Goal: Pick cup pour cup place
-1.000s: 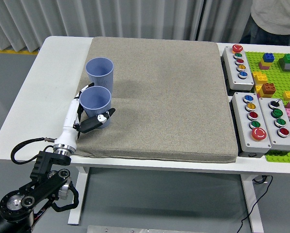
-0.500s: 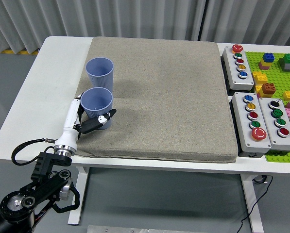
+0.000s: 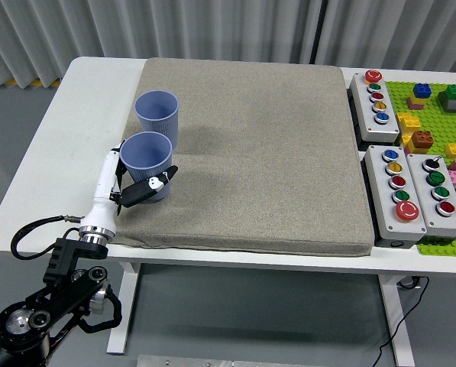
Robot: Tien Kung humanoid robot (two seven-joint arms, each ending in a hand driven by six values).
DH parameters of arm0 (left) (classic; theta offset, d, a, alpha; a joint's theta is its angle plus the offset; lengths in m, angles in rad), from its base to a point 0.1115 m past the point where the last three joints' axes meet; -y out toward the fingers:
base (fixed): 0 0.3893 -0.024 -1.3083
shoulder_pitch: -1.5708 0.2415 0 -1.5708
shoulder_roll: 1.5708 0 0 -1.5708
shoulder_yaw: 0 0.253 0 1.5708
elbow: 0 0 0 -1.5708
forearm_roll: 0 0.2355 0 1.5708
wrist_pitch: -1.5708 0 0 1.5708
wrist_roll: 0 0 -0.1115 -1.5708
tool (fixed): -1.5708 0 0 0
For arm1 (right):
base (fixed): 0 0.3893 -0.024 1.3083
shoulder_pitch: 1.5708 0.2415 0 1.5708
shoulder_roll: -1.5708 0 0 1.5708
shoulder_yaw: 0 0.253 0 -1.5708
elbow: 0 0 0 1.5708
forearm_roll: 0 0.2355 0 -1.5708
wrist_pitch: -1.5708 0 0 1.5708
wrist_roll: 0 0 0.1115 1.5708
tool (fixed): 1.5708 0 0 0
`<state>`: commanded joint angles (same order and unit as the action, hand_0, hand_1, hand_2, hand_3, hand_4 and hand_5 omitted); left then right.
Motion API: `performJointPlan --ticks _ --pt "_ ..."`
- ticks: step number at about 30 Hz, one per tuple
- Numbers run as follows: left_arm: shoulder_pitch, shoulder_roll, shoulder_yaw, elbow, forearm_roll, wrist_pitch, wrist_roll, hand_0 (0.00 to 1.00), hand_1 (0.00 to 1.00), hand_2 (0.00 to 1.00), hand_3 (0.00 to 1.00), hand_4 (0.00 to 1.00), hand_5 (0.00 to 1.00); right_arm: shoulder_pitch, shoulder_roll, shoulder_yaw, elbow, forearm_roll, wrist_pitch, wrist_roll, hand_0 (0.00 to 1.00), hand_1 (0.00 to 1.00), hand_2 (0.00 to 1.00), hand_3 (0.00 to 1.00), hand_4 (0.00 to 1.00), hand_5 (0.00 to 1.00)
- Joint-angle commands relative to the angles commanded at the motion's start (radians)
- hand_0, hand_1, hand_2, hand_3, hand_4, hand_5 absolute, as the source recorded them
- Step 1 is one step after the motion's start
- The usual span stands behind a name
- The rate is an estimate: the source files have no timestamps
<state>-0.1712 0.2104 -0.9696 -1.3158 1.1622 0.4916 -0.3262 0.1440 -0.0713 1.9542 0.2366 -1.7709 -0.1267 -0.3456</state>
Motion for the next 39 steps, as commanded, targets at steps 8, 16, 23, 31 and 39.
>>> performJointPlan --ticks 8,16,23,31,39 --pt "-0.014 0.075 -0.071 -0.044 0.036 -0.018 0.033 0.61 0.514 0.51 0.524 0.874 0.184 -0.006 -0.002 -0.002 0.0 0.006 -0.001 0.0 0.641 0.604 0.509 0.588 0.002 0.002" --pt "-0.108 0.222 -0.101 -0.01 0.066 -0.056 0.092 0.597 0.51 0.51 0.524 0.877 0.194 -0.005 -0.007 -0.011 0.0 0.02 -0.005 0.001 0.641 0.604 0.509 0.589 0.002 0.002" --pt "-0.2 0.302 -0.066 0.06 0.138 -0.097 0.141 0.597 0.507 0.51 0.524 0.87 0.183 -0.003 -0.01 -0.016 -0.001 0.032 -0.008 0.002 0.64 0.604 0.509 0.589 0.002 0.002" --pt "-0.282 0.317 0.002 0.094 0.162 -0.123 0.158 0.594 0.509 0.512 0.527 0.849 0.15 0.003 -0.011 -0.021 -0.001 0.038 -0.011 0.001 0.64 0.604 0.51 0.589 0.002 0.002" --pt "-0.365 0.322 0.044 0.125 0.262 -0.15 0.197 0.59 0.507 0.51 0.526 0.845 0.143 0.011 -0.013 -0.028 -0.002 0.05 -0.013 0.002 0.64 0.604 0.51 0.589 0.002 0.002"
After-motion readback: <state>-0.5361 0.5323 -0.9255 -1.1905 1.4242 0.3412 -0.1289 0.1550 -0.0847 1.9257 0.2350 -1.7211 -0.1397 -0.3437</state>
